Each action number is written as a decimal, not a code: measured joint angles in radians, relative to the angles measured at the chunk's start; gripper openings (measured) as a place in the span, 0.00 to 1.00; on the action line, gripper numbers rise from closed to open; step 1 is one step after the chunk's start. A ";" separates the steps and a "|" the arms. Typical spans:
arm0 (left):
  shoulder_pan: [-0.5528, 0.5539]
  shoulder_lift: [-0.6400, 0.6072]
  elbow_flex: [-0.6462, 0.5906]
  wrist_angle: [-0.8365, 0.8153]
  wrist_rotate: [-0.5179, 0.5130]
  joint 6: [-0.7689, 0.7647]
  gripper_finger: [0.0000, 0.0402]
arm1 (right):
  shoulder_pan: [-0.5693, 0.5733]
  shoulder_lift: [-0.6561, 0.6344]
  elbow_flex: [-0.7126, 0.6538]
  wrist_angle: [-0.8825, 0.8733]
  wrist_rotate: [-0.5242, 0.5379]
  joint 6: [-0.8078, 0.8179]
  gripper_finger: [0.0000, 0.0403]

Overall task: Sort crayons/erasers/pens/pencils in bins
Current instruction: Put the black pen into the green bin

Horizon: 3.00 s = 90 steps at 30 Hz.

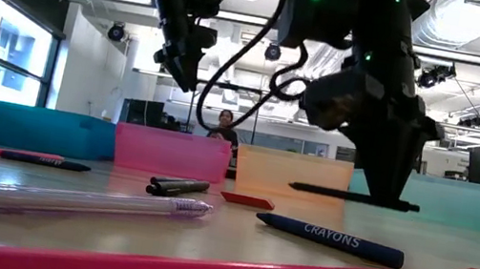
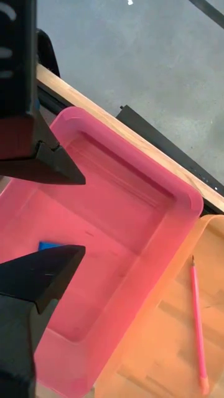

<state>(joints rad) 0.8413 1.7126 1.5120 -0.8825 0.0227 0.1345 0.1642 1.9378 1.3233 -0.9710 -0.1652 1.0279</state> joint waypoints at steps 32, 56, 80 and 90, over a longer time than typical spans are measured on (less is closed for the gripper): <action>-0.121 0.000 0.000 -0.012 0.000 -0.028 0.39 | -0.328 -0.481 0.003 -0.444 0.614 -0.009 0.06; -0.307 0.000 0.000 -0.192 0.000 -0.331 0.39 | -0.818 -0.445 -0.080 -0.403 0.411 -0.581 0.06; -0.523 0.000 0.000 -0.212 -0.009 -0.594 0.39 | -0.914 -0.449 -0.499 0.069 0.265 -0.761 0.06; -0.597 0.001 -0.096 -0.135 -0.042 -0.768 0.39 | -0.977 -0.449 -0.553 0.171 0.260 -0.820 0.06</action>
<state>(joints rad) 0.2439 1.7134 1.4157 -1.0179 -0.0197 -0.6331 -0.8124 1.4887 0.7698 -0.7998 0.0947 0.2083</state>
